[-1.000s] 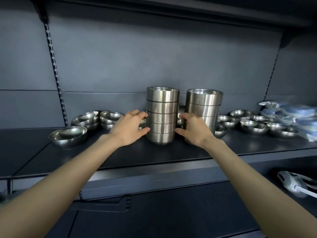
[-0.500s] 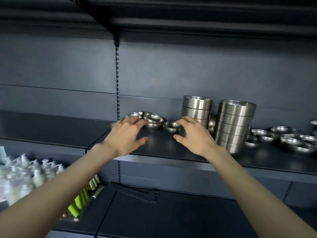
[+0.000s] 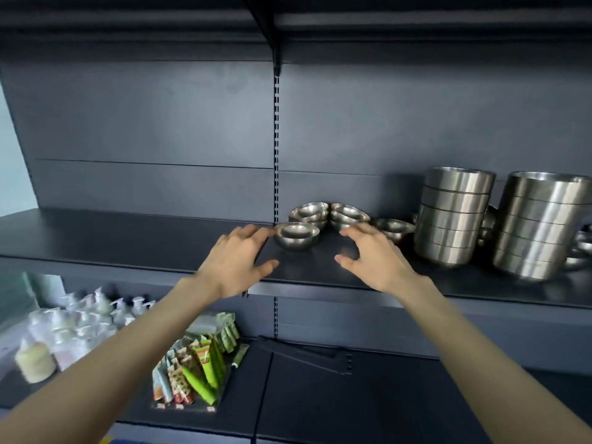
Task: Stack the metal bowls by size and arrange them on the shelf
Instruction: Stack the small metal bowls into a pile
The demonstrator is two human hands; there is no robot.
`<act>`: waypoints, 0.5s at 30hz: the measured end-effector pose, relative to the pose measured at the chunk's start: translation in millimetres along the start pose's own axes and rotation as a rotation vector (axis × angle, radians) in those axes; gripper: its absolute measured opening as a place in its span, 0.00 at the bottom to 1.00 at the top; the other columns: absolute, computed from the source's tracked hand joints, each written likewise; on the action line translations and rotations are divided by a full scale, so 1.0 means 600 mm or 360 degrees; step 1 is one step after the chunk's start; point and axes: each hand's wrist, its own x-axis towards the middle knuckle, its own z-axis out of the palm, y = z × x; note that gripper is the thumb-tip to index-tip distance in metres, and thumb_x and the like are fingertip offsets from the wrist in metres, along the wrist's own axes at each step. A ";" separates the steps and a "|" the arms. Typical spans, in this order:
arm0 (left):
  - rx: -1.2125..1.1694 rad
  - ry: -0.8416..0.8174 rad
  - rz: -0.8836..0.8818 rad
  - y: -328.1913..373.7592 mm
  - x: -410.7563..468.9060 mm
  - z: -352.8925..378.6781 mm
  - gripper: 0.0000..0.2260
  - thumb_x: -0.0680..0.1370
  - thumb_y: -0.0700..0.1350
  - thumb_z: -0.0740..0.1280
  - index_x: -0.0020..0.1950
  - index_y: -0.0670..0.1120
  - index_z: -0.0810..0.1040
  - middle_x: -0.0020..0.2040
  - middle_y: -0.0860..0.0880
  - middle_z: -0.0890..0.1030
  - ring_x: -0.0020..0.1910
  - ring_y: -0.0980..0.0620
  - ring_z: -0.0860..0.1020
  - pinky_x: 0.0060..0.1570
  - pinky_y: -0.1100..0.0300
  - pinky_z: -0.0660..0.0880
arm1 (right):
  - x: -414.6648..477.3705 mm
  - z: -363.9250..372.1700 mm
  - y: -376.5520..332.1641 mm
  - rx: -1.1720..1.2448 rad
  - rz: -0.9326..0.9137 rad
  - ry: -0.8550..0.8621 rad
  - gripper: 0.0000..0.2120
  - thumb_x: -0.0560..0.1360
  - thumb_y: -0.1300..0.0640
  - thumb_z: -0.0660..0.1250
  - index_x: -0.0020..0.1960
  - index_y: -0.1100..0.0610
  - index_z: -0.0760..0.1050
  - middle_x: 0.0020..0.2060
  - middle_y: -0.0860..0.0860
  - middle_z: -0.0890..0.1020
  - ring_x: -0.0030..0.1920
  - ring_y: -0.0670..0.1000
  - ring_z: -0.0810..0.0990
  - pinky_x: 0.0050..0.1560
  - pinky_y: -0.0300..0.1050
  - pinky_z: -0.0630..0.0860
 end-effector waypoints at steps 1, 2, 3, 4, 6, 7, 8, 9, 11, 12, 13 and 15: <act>-0.0030 -0.0022 -0.0005 -0.011 0.006 0.006 0.26 0.78 0.55 0.63 0.73 0.49 0.62 0.69 0.46 0.69 0.68 0.45 0.67 0.65 0.51 0.64 | 0.007 0.008 -0.004 -0.0004 0.0015 -0.0004 0.26 0.77 0.48 0.65 0.73 0.54 0.65 0.72 0.50 0.67 0.71 0.54 0.65 0.65 0.51 0.68; -0.0059 -0.0037 -0.0005 -0.022 0.012 0.013 0.25 0.78 0.55 0.63 0.73 0.49 0.63 0.69 0.46 0.69 0.68 0.45 0.67 0.65 0.51 0.64 | 0.016 0.015 -0.008 -0.0004 0.0029 -0.0002 0.26 0.77 0.49 0.66 0.73 0.54 0.65 0.72 0.50 0.67 0.71 0.54 0.66 0.65 0.51 0.69; -0.0086 -0.0048 -0.0003 -0.032 0.021 0.020 0.25 0.78 0.55 0.63 0.73 0.49 0.63 0.69 0.46 0.69 0.68 0.45 0.66 0.65 0.51 0.64 | 0.026 0.022 -0.010 -0.0001 0.0044 -0.0002 0.26 0.77 0.49 0.66 0.73 0.54 0.66 0.71 0.50 0.67 0.71 0.54 0.66 0.65 0.52 0.69; -0.0113 -0.0057 -0.0003 -0.041 0.030 0.028 0.26 0.78 0.55 0.63 0.73 0.49 0.62 0.69 0.45 0.69 0.69 0.45 0.66 0.65 0.51 0.63 | 0.037 0.029 -0.011 0.0004 0.0061 -0.0006 0.26 0.77 0.49 0.66 0.73 0.54 0.66 0.71 0.50 0.67 0.70 0.54 0.67 0.65 0.52 0.69; -0.0157 -0.0076 -0.0001 -0.058 0.052 0.045 0.26 0.78 0.55 0.63 0.74 0.49 0.62 0.70 0.45 0.68 0.70 0.45 0.65 0.66 0.52 0.62 | 0.061 0.044 -0.011 0.0005 0.0091 -0.0022 0.26 0.77 0.48 0.66 0.73 0.54 0.65 0.72 0.50 0.67 0.70 0.54 0.68 0.65 0.52 0.69; -0.0172 -0.0078 -0.0001 -0.066 0.064 0.055 0.26 0.79 0.54 0.63 0.74 0.49 0.61 0.71 0.44 0.68 0.70 0.44 0.65 0.66 0.52 0.62 | 0.075 0.052 -0.009 -0.0003 0.0098 -0.0027 0.26 0.77 0.48 0.66 0.73 0.54 0.65 0.72 0.50 0.67 0.70 0.54 0.68 0.66 0.52 0.69; -0.0188 -0.0082 -0.0005 -0.074 0.077 0.065 0.26 0.79 0.54 0.63 0.74 0.49 0.61 0.71 0.44 0.67 0.71 0.44 0.64 0.67 0.52 0.62 | 0.088 0.061 -0.006 -0.0009 0.0107 -0.0028 0.26 0.77 0.48 0.66 0.73 0.54 0.65 0.72 0.50 0.67 0.70 0.54 0.67 0.66 0.52 0.69; -0.0214 -0.0089 -0.0012 -0.082 0.090 0.076 0.27 0.78 0.54 0.63 0.74 0.49 0.61 0.71 0.44 0.67 0.71 0.45 0.64 0.67 0.52 0.62 | 0.101 0.070 -0.002 -0.0012 0.0122 -0.0032 0.27 0.78 0.48 0.65 0.73 0.53 0.65 0.72 0.50 0.66 0.70 0.54 0.67 0.66 0.52 0.68; -0.0309 -0.0119 -0.0029 -0.099 0.117 0.101 0.27 0.78 0.54 0.64 0.74 0.49 0.61 0.70 0.46 0.68 0.70 0.45 0.66 0.67 0.52 0.64 | 0.125 0.090 0.010 0.0007 0.0144 -0.0046 0.27 0.78 0.48 0.65 0.73 0.53 0.65 0.72 0.50 0.66 0.70 0.54 0.68 0.65 0.53 0.68; -0.0362 -0.0135 -0.0037 -0.107 0.132 0.113 0.27 0.77 0.55 0.65 0.74 0.50 0.61 0.69 0.47 0.69 0.69 0.45 0.68 0.66 0.51 0.66 | 0.138 0.099 0.016 0.0032 0.0152 -0.0051 0.27 0.77 0.47 0.65 0.73 0.53 0.65 0.72 0.50 0.66 0.70 0.54 0.68 0.65 0.53 0.68; -0.0411 -0.0157 -0.0050 -0.115 0.146 0.126 0.28 0.77 0.55 0.66 0.73 0.50 0.61 0.68 0.48 0.69 0.67 0.46 0.69 0.65 0.50 0.68 | 0.151 0.109 0.023 0.0064 0.0164 -0.0059 0.27 0.77 0.47 0.66 0.73 0.53 0.65 0.72 0.50 0.66 0.70 0.54 0.68 0.66 0.53 0.68; -0.0530 -0.0194 -0.0104 -0.128 0.171 0.149 0.29 0.76 0.55 0.67 0.74 0.50 0.61 0.68 0.48 0.68 0.67 0.47 0.70 0.65 0.49 0.69 | 0.176 0.128 0.038 0.0132 0.0181 -0.0079 0.28 0.76 0.46 0.67 0.73 0.53 0.65 0.73 0.50 0.66 0.70 0.54 0.68 0.68 0.54 0.68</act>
